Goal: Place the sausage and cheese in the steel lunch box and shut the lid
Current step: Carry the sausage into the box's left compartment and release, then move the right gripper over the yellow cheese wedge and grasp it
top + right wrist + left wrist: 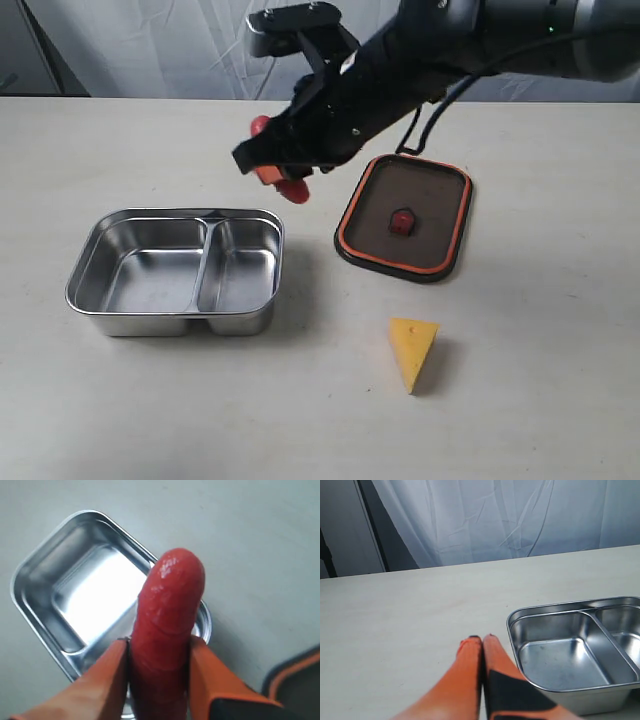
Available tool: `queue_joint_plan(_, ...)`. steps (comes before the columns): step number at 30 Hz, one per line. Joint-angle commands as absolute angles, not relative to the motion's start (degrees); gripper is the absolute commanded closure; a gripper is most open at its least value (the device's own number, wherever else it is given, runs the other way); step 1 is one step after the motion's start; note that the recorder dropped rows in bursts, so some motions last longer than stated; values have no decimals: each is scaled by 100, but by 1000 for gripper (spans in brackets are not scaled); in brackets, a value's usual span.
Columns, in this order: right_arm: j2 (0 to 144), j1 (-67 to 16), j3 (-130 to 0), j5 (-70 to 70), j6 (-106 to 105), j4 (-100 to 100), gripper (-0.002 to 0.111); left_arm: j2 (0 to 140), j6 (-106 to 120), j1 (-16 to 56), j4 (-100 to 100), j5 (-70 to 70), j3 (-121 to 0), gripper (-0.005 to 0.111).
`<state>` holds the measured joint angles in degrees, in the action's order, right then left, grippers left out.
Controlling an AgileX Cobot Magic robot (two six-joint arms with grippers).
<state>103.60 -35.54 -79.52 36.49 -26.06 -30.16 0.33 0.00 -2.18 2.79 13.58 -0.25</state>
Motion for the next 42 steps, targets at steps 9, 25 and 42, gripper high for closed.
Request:
queue_joint_plan(9,12036,-4333,-9719,4532,-3276,-3784,109,0,0,-232,273,1363,0,106)
queue_joint_plan(25,12842,-4629,-10722,4944,-3237,-3689,59,0,0,-232,273,1363,0,106)
queue_joint_plan(42,11709,-3399,-10158,6951,-168,-947,59,0,0,-232,273,1363,0,106)
